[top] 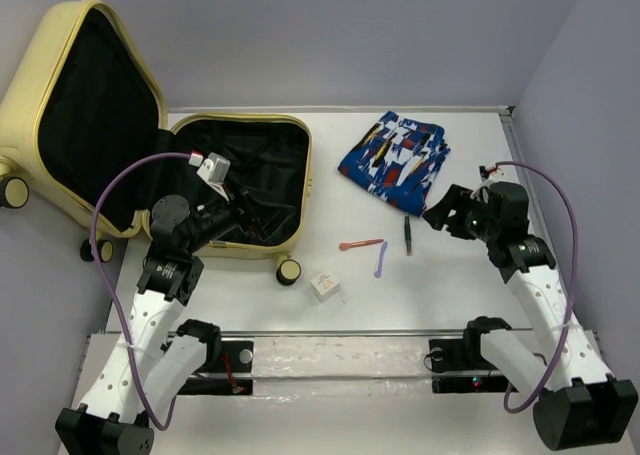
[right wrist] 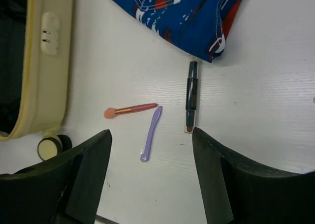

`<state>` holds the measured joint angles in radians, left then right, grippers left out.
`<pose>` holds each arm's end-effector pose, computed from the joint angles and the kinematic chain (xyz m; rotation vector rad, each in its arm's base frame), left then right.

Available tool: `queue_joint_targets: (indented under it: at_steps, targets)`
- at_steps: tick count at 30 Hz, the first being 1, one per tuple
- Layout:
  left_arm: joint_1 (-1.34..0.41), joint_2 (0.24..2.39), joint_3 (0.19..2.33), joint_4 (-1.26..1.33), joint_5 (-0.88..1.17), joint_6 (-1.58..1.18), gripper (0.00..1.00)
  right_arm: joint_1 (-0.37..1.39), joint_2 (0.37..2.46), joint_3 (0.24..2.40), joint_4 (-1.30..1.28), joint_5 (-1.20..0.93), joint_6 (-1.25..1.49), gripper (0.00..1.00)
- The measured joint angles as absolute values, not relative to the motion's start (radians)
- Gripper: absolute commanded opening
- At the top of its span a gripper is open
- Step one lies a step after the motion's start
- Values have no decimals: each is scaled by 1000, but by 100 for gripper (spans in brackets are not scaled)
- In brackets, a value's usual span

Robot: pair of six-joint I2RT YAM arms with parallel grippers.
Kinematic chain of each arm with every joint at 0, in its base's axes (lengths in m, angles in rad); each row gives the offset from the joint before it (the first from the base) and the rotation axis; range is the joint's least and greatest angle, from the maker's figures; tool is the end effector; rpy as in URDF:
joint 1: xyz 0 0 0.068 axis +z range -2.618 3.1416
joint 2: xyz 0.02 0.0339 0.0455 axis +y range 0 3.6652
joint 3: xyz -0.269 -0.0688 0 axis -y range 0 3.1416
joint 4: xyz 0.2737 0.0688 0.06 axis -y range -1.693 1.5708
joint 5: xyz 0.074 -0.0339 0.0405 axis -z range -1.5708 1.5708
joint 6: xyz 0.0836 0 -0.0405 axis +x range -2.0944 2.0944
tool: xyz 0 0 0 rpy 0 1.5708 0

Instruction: Pack the luggage

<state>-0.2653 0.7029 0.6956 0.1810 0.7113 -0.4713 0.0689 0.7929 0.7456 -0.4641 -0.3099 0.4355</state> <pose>0.2020 -0.1114 0.3691 0.4733 1.4603 -1.0883 0.2391 0.0421 0.2769 0.1947 2.1078 0.6268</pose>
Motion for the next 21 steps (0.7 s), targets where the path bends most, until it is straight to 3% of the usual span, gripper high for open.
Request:
queue_joint_targets:
  at_steps: [10, 17, 21]
  targets:
    - [-268, 686, 695, 139, 702, -437, 92, 403, 1128, 748, -454, 47, 437, 65]
    - [-267, 667, 695, 122, 683, -423, 89, 414, 1253, 748, -408, 146, 445, 59]
    - [-267, 663, 694, 115, 676, -420, 88, 435, 1334, 749, -374, 167, 448, 49]
